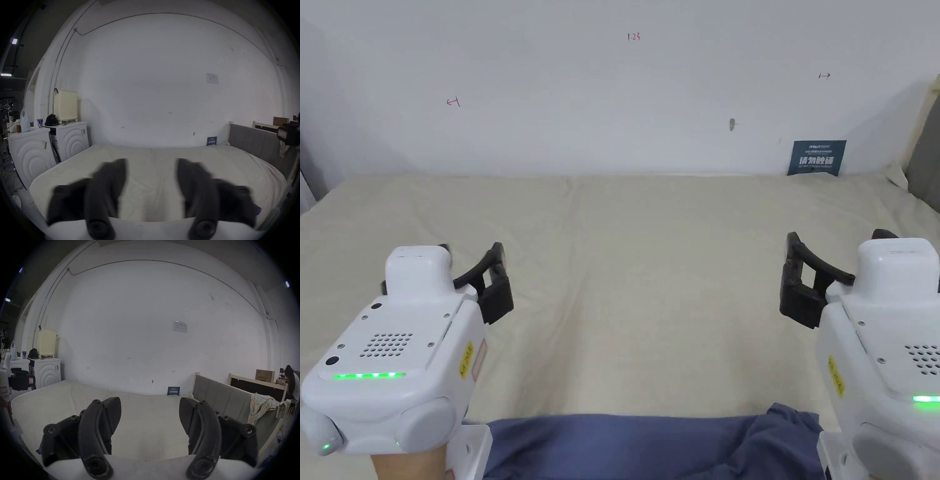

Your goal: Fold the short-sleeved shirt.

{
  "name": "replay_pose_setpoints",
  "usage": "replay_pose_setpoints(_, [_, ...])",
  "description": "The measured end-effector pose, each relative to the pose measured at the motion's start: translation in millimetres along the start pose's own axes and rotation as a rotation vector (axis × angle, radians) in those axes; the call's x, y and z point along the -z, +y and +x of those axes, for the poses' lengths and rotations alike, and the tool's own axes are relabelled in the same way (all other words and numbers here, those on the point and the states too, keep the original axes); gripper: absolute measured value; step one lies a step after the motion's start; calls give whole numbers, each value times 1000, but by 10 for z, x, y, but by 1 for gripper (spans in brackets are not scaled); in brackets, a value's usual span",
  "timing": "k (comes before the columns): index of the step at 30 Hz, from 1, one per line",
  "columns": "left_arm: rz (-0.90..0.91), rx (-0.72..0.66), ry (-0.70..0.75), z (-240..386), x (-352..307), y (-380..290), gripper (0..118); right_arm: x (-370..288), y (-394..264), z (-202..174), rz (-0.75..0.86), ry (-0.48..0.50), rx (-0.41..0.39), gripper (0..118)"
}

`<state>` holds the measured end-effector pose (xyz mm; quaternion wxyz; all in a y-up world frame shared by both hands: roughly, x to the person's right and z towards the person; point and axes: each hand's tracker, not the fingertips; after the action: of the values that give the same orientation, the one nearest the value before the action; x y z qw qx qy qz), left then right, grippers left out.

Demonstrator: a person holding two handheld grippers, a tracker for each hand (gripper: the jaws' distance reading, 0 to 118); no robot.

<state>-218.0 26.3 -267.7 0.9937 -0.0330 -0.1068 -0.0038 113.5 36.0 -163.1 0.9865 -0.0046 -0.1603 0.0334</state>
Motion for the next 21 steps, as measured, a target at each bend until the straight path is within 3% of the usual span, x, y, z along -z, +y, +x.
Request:
replay_pose_setpoints(1, [-10, -12, -25, 8, 7, 11, 1, -7, 6, -28, -5, 13, 1, 75])
replay_pose_setpoints(4, [-11, -51, -46, 20, 17, -3, 1, -29, -6, -58, -9, 32, 19, 59])
replay_pose_setpoints(5, [-10, -56, -52, 34, 13, -3, 1, -31, -9, -58, -9, 29, 17, 46])
replay_pose_setpoints(7, [-5, -40, -52, 46, 16, -10, 1, -33, -22, -91, -6, 30, 10, 0])
replay_pose_setpoints(21, [-73, -56, -94, -15, 127, -51, 1, 57, -72, 65, -1, 5, 6, 0])
